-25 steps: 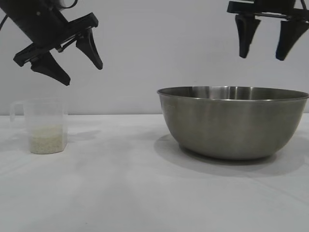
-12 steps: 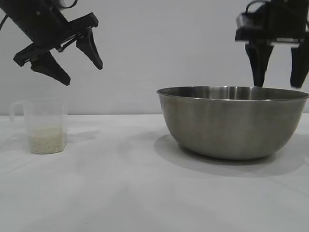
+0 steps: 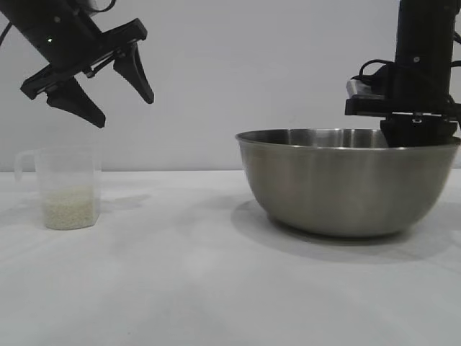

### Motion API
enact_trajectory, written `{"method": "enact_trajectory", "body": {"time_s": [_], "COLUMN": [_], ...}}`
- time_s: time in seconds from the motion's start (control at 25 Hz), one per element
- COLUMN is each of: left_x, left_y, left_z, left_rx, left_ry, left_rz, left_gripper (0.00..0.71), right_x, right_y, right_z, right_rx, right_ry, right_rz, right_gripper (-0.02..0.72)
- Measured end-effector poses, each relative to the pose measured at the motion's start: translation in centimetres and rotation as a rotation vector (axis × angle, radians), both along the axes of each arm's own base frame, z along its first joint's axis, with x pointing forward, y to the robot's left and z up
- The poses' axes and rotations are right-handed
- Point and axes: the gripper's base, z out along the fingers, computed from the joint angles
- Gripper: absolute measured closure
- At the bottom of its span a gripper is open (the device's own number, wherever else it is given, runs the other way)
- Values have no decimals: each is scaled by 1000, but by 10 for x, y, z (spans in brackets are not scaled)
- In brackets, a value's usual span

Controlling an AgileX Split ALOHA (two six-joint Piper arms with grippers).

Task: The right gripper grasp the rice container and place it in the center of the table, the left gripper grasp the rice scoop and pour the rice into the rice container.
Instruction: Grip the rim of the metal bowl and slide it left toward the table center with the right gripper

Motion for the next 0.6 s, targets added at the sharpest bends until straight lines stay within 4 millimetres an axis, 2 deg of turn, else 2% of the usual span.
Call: {"method": "enact_trajectory", "body": {"time_s": [0.36, 0.6], "left_x": [0, -1], "left_y": [0, -1], "left_z": [0, 0], "left_rx": [-2, -7], "left_ry": [3, 6], "left_rz": [-4, -4], "left_gripper": [208, 208], "right_x": [-14, -17], "right_y": [51, 60], "right_z": [0, 0], "right_rx": [26, 51], "right_ry": [-3, 5], "right_rz": [101, 107], "right_gripper": [703, 703]}}
